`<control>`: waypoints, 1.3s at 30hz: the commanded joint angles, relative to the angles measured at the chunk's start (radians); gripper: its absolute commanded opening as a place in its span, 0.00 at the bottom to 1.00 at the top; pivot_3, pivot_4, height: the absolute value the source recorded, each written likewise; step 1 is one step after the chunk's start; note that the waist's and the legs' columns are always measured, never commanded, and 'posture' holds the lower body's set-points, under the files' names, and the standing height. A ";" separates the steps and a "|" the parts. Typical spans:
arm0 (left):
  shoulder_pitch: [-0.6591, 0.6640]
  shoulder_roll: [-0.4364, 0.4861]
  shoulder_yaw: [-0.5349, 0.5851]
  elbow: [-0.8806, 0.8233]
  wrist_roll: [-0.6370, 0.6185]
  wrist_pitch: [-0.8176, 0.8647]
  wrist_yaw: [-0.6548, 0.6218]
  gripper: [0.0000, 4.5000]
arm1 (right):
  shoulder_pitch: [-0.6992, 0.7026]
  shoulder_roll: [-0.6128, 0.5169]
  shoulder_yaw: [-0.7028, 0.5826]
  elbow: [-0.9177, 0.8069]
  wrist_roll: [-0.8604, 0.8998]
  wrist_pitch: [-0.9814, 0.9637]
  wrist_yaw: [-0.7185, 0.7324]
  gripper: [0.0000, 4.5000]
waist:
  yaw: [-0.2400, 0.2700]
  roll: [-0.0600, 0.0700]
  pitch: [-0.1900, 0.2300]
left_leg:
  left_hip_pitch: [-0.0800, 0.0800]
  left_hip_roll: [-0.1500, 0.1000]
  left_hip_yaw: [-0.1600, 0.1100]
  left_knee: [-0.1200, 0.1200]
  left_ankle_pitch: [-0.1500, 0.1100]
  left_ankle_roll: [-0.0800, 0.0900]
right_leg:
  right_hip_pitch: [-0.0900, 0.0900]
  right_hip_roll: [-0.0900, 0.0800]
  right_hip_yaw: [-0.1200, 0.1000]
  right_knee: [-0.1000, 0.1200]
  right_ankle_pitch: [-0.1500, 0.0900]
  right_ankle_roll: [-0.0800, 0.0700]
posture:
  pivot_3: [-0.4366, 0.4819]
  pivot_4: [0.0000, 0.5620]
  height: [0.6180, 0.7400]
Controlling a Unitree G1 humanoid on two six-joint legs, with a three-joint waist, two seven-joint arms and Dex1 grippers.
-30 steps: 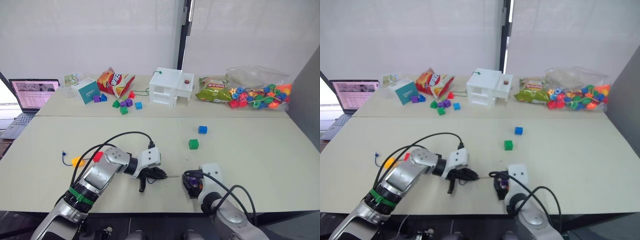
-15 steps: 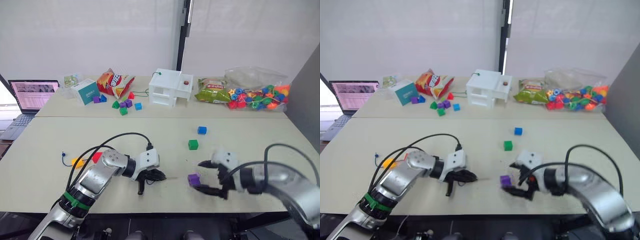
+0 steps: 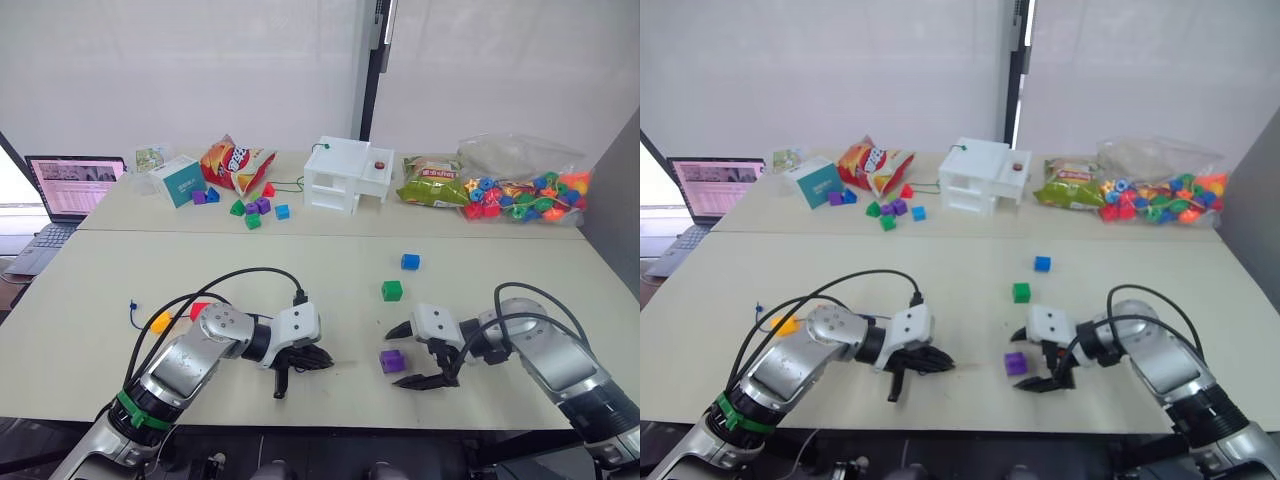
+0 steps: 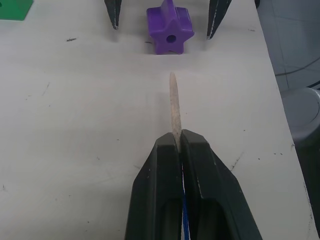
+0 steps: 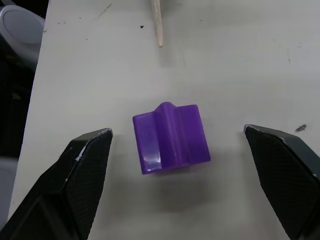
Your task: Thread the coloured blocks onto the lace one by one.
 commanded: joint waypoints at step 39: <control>-0.154 -0.030 -0.116 -0.047 0.028 0.190 0.079 0.00 | 0.042 0.095 0.020 -0.156 -0.090 0.154 -0.147 0.31 | 0.005 0.000 0.000 | 0.001 0.000 0.000 0.000 0.000 0.000 | 0.000 0.001 0.000 0.001 0.000 0.000 | 0.48 0.27 1.00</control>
